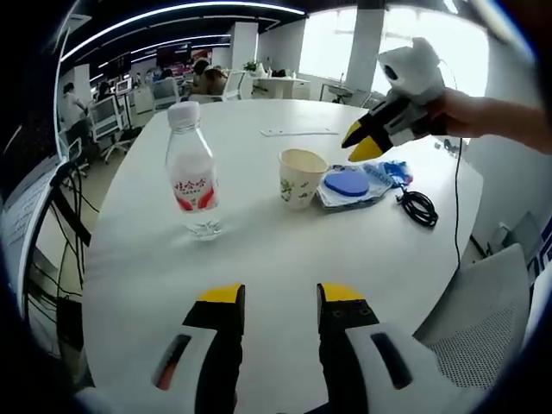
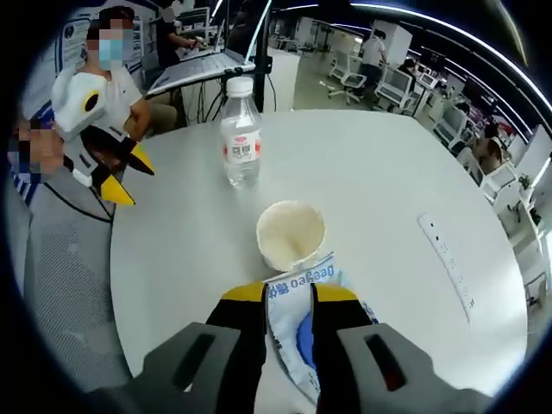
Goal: Arrange the tabletop items into an orderly group along one side of the table until the central work area is clear of visible clutter.
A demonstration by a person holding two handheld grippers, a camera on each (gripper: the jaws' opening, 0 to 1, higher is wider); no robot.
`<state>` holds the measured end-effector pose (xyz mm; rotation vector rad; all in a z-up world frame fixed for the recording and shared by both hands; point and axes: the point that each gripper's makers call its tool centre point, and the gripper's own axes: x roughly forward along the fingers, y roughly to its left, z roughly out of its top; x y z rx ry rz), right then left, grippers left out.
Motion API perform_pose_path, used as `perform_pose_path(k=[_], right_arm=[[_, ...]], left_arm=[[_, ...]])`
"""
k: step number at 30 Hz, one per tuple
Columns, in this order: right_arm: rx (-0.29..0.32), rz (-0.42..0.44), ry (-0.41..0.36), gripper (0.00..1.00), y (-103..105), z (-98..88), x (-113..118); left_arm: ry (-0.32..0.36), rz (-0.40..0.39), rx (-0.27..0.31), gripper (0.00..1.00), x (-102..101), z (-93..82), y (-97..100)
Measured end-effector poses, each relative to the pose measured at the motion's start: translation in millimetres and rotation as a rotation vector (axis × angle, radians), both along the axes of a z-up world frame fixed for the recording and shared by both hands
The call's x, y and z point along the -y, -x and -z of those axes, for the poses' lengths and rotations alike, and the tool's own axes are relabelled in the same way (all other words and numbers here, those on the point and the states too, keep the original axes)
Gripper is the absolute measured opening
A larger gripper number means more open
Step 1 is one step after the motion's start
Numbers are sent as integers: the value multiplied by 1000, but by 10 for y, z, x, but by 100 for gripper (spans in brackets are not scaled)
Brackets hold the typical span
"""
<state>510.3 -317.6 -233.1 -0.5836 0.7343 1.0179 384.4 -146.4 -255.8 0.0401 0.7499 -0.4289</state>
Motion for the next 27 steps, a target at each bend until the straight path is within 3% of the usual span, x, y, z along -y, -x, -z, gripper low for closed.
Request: perform_pose_path(k=[11, 16, 27], right_arm=[[12, 146, -43, 17, 34, -129, 643], [6, 206, -52, 17, 69, -102, 909], [-12, 287, -72, 18, 167, -59, 1237]], left_arm=[[-5, -9, 9, 32, -80, -31, -131], [-5, -6, 9, 32, -71, -25, -188], [-7, -32, 27, 32, -175, -114, -393]])
